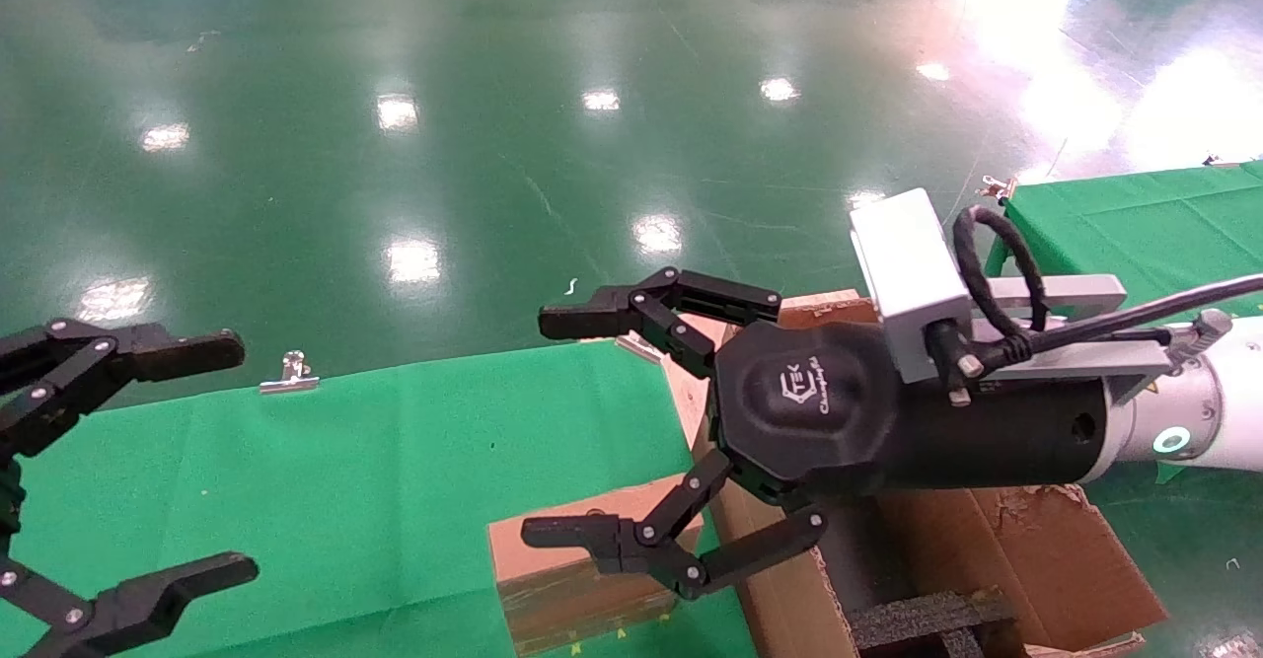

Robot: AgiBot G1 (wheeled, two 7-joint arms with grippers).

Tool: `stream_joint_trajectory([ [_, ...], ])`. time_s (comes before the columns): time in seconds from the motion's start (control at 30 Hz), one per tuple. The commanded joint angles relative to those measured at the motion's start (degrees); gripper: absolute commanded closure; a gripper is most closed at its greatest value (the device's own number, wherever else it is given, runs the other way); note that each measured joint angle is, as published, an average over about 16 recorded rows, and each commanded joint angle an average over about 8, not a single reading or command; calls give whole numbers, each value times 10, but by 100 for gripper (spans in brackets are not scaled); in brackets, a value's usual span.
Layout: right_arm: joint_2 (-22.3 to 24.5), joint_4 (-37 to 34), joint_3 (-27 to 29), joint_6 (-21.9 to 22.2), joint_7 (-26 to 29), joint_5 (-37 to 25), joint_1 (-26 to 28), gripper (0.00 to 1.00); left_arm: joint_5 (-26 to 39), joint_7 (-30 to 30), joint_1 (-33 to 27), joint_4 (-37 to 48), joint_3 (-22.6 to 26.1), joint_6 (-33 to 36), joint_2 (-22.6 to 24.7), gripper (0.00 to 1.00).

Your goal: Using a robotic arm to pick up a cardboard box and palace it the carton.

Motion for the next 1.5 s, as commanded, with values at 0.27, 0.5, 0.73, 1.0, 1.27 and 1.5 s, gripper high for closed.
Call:
stream_joint_trajectory([
  [0.27, 0, 0, 0, 0, 0, 0, 0, 0, 0, 0, 0, 0, 0, 0, 0, 0],
  [0.5, 0, 0, 0, 0, 0, 0, 0, 0, 0, 0, 0, 0, 0, 0, 0, 32],
  [0.73, 0, 0, 0, 0, 0, 0, 0, 0, 0, 0, 0, 0, 0, 0, 0, 100],
  [1.0, -1, 2, -12, 2, 7, -24, 7, 0, 0, 0, 0, 0, 0, 0, 0, 100],
  [1.27, -25, -3, -78, -2, 47, -152, 66, 0, 0, 0, 0, 0, 0, 0, 0, 100],
  [1.5, -73, -36, -142, -14, 60, -278, 131, 0, 0, 0, 0, 0, 0, 0, 0, 100],
])
